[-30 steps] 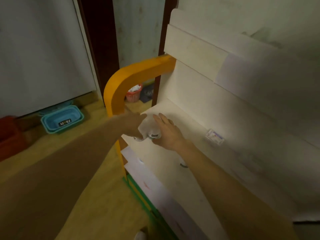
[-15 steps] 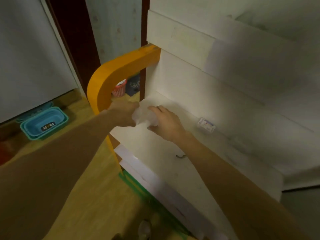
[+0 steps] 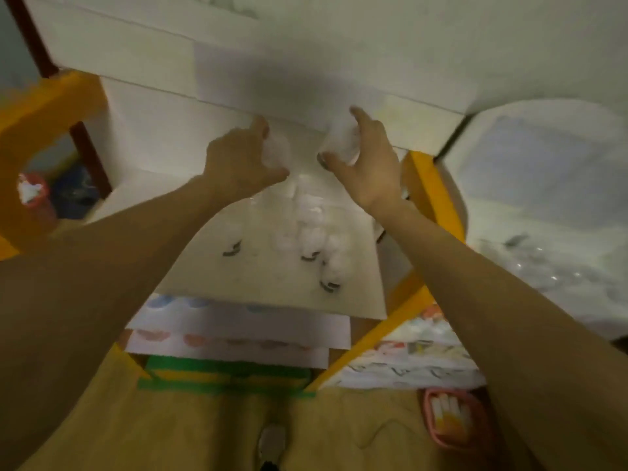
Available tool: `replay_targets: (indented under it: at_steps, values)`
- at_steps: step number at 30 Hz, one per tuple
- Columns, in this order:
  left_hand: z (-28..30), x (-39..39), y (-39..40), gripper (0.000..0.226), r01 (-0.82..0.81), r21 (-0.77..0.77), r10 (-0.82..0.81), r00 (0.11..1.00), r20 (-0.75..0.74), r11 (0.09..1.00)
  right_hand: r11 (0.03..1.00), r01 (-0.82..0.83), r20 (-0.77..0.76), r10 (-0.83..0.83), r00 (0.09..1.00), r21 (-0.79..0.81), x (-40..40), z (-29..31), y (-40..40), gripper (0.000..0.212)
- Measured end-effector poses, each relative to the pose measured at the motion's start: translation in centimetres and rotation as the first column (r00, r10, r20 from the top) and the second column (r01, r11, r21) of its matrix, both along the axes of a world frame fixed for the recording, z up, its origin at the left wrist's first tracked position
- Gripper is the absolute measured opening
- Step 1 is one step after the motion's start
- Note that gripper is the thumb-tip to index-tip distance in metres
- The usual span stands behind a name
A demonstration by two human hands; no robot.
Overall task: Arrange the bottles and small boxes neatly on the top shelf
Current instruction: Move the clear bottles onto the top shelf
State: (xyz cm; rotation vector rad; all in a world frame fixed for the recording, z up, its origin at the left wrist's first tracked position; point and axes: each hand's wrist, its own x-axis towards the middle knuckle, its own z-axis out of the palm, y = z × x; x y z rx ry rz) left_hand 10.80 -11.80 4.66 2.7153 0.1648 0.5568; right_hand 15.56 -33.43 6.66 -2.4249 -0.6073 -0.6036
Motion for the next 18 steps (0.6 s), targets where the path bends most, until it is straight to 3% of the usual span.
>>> replay_targets:
  at_steps: [5,8,13,18]
  values:
    - [3.1,0.8,-11.1,0.072,0.211,-0.134,-0.205,0.977,0.057,0.968,0.96,0.244,-0.061,-0.238,0.969,0.135,-3.2,2.5,-11.1,0.094]
    - [4.4,0.9,-17.0,0.073,0.328,-0.091,-0.319,0.942,0.102,0.94,0.909,0.38,-0.07,-0.373,0.925,0.174,-4.7,3.1,-16.6,0.093]
    - [5.4,1.2,-25.6,0.074,0.463,-0.002,-0.457,0.876,0.154,0.886,0.873,0.45,-0.088,-0.441,0.893,0.189,-6.9,1.7,-25.5,0.086]
    - [5.0,1.3,-33.9,0.081,0.488,0.043,-0.49,0.868,0.078,0.872,0.852,0.494,-0.182,-0.465,0.866,0.175,-8.6,-0.1,-35.1,0.083]
